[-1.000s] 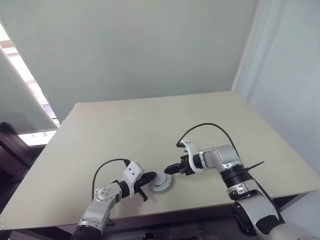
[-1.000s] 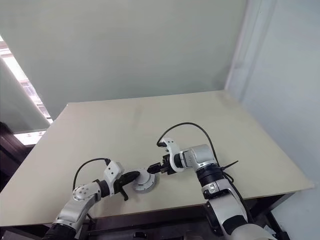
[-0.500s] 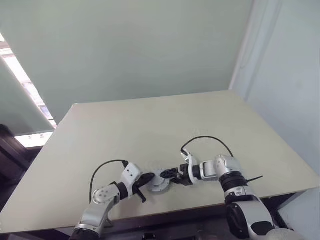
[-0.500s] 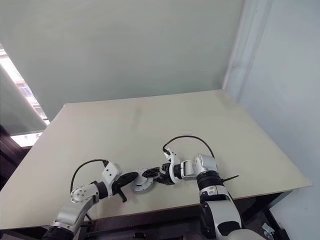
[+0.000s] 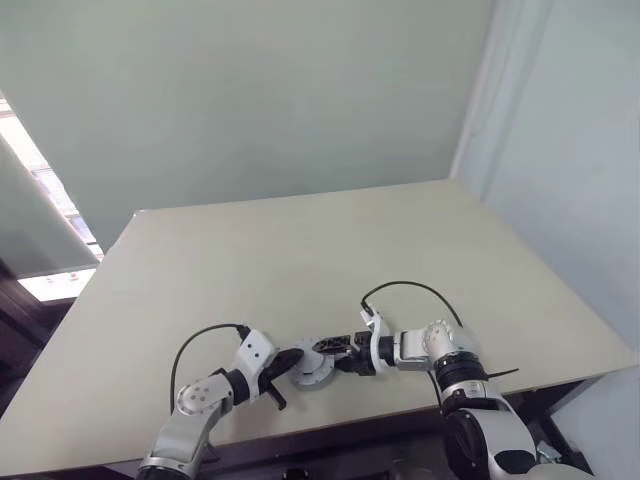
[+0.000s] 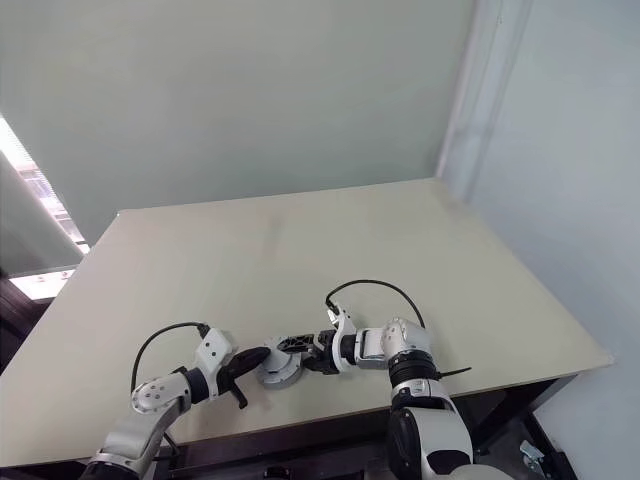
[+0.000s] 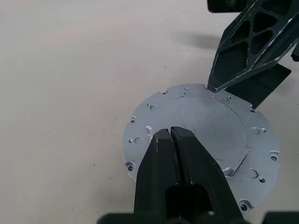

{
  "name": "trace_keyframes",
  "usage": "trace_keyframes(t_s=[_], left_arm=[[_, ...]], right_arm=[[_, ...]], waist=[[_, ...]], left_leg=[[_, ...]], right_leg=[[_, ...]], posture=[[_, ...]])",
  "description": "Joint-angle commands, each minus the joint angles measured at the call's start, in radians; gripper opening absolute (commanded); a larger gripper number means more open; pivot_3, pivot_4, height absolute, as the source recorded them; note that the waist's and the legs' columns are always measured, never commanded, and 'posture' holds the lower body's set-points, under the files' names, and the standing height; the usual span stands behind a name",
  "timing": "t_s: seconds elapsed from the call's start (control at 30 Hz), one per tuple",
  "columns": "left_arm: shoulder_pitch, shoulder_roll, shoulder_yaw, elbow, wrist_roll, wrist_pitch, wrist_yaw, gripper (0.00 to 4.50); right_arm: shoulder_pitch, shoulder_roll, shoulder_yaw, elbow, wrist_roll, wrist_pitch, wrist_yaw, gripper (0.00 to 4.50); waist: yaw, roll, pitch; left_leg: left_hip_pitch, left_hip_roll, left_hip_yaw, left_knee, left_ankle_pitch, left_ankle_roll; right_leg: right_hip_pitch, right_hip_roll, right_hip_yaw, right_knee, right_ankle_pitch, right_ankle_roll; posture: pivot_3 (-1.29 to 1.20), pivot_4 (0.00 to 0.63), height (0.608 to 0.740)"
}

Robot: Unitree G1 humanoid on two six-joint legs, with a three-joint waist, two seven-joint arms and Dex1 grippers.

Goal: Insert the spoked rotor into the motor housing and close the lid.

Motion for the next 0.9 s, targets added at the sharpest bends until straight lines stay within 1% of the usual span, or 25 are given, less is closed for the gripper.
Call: trace_keyframes(t_s=[0.03,0.47,0.57,0.73,0.83,0.87,0.9], left_arm=[[0.019,0.009,-0.027,0.022,0.031,0.040,-0.002,0.00],[0.010,0.016,-0.030,0.013,0.031,0.049,-0.008,0.00],[0.009,0.016,-0.032,0.012,0.031,0.050,-0.008,0.00],[0.010,0.015,-0.033,0.009,0.031,0.051,-0.008,0.00],[0.011,0.015,-0.033,0.007,0.031,0.053,-0.008,0.00],[0.011,0.015,-0.033,0.006,0.031,0.053,-0.008,0.00],[0.011,0.014,-0.033,0.005,0.031,0.053,-0.007,0.00]], right_arm=[[-0.003,0.029,-0.012,-0.023,0.054,0.005,0.001,4.48],[0.022,0.042,-0.011,-0.050,0.088,0.007,0.001,4.48],[0.021,0.046,-0.029,-0.044,0.091,0.005,-0.014,3.93],[0.029,0.049,-0.023,-0.051,0.096,0.011,-0.008,2.26],[0.033,0.051,-0.018,-0.051,0.096,0.008,-0.011,1.43],[0.035,0.051,-0.017,-0.051,0.096,0.006,-0.012,1.27],[0.036,0.051,-0.015,-0.052,0.098,0.005,-0.013,1.24]], waist=[[0.000,0.000,0.000],[-0.003,0.000,0.000],[-0.003,0.000,0.001],[-0.005,-0.002,0.002],[-0.007,-0.002,0.002],[-0.007,-0.002,0.002],[-0.007,-0.002,0.002]], left_leg=[[0.000,0.000,0.000,0.000,0.000,0.000],[0.000,0.000,0.000,-0.001,0.000,0.000],[0.001,0.000,0.000,-0.001,0.000,0.000],[0.000,0.001,0.000,-0.002,0.000,0.000],[0.001,0.001,0.000,-0.003,0.000,0.000],[0.001,0.001,0.000,-0.004,0.000,0.000],[0.002,0.001,0.000,-0.004,0.000,0.000]], right_leg=[[0.000,0.000,0.000,0.000,0.000,0.000],[0.000,0.000,0.000,0.000,0.000,-0.001],[0.000,0.000,0.000,0.000,0.000,-0.001],[-0.001,0.000,0.000,0.000,-0.001,-0.001],[-0.001,0.001,0.000,0.000,-0.001,-0.002],[-0.001,0.001,0.000,0.000,-0.001,-0.002],[0.000,0.001,0.000,0.000,-0.001,-0.002]], posture=[[0.00,0.000,0.740],[0.00,0.000,0.740],[0.00,0.000,0.740],[0.00,0.000,0.740],[0.00,0.000,0.740],[0.00,0.000,0.740],[0.00,0.000,0.740]])
